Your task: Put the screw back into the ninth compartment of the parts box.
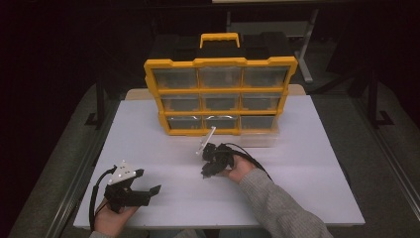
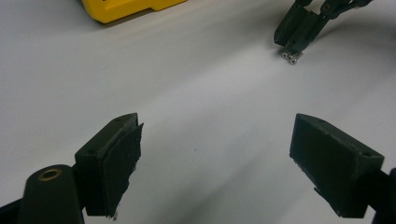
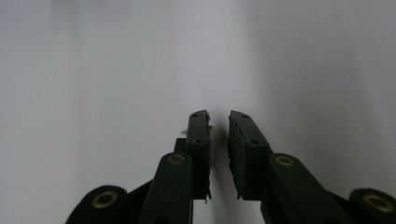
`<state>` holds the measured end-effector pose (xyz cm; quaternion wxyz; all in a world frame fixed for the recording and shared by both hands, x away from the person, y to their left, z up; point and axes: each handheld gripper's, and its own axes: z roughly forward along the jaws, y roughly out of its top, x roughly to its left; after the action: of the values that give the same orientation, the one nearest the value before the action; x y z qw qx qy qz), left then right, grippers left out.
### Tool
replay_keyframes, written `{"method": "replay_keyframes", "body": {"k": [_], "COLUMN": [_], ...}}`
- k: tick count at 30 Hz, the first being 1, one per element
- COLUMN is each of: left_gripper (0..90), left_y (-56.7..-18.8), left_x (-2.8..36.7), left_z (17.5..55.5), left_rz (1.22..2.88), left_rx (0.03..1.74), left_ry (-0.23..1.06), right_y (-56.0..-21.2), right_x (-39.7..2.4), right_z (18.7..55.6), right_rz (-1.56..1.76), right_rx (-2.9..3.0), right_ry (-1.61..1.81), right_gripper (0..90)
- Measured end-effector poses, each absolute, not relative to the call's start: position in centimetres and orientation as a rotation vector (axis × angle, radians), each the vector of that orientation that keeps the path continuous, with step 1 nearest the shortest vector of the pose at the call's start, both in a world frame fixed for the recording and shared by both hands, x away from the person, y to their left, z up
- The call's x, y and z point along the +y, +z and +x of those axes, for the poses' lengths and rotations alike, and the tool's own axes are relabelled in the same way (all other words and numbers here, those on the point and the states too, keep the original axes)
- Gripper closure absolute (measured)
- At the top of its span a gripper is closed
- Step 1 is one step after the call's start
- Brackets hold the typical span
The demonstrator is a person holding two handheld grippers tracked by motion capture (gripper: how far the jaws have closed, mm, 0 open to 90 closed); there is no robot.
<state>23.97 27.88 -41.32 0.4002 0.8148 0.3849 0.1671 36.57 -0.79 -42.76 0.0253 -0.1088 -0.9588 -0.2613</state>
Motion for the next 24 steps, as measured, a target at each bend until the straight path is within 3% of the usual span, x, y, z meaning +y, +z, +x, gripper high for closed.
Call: {"method": "replay_keyframes", "body": {"k": [9,24], "left_gripper": [16.0,16.0], "left_y": [-41.28,-41.37], "left_x": [27.97,27.88], "left_z": [23.98,24.02], "left_rz": [2.057,2.064], "left_rx": [0.969,0.974], "left_ry": [0.433,0.422], "right_y": [-42.99,-43.11], "right_x": [-0.63,-0.85], "right_z": [36.61,37.02], "right_rz": [-0.315,-0.313], "right_rx": [-2.997,-2.971], "right_ry": [-0.799,-0.821], "right_gripper": [83.6,86.2]}}
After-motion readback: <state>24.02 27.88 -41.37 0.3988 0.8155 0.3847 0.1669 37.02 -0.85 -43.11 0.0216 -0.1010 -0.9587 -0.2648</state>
